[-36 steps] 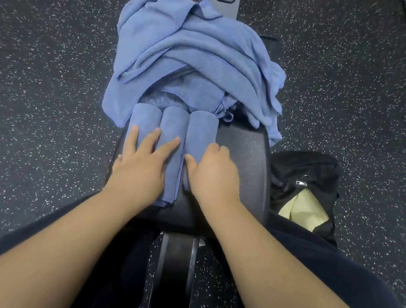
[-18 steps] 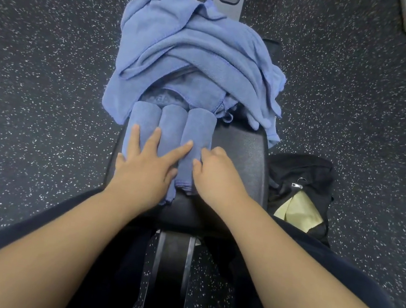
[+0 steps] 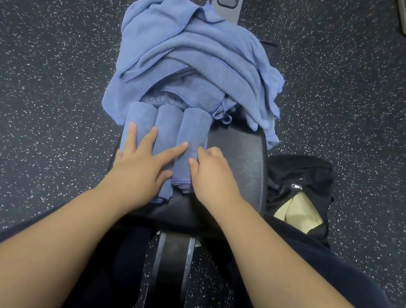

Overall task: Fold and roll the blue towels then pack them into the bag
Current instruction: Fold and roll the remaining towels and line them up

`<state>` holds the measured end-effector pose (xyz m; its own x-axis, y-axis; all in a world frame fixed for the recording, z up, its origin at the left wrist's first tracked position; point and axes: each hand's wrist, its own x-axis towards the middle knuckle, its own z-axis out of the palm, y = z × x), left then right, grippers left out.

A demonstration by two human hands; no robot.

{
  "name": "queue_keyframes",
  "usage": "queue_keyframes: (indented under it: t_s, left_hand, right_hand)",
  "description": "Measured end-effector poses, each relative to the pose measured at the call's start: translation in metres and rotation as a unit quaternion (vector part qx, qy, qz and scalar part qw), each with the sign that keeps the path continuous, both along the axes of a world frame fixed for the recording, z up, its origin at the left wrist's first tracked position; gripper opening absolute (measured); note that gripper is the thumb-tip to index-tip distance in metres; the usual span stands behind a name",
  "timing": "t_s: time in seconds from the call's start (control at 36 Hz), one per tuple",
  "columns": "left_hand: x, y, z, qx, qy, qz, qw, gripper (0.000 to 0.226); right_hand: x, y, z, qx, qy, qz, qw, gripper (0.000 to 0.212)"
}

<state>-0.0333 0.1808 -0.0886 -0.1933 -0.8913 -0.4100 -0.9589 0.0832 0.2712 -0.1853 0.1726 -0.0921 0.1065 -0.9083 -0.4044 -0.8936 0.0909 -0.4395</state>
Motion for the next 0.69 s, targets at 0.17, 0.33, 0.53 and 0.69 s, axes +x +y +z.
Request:
queue_keyframes:
  t_s: [0.17, 0.33, 0.53, 0.69]
  left_hand:
    - [-0.006, 0.003, 0.004, 0.012, 0.013, 0.026, 1.0, 0.058]
    - [-0.015, 0.0, 0.004, -0.003, -0.002, -0.011, 1.0, 0.049]
    - [-0.014, -0.001, 0.008, 0.019, -0.017, -0.018, 1.0, 0.048]
    - [-0.012, -0.003, 0.01, 0.025, -0.012, -0.026, 0.999, 0.049]
  right_hand:
    - [-0.005, 0.006, 0.001, -0.003, -0.032, -0.035, 0.999, 0.038]
    - [-0.009, 0.008, 0.004, -0.04, -0.074, -0.066, 0.994, 0.048]
    - [-0.013, -0.007, 0.0, -0.116, -0.123, -0.109, 0.979, 0.03]
    - [-0.015, -0.043, 0.007, -0.227, -0.11, -0.091, 0.963, 0.036]
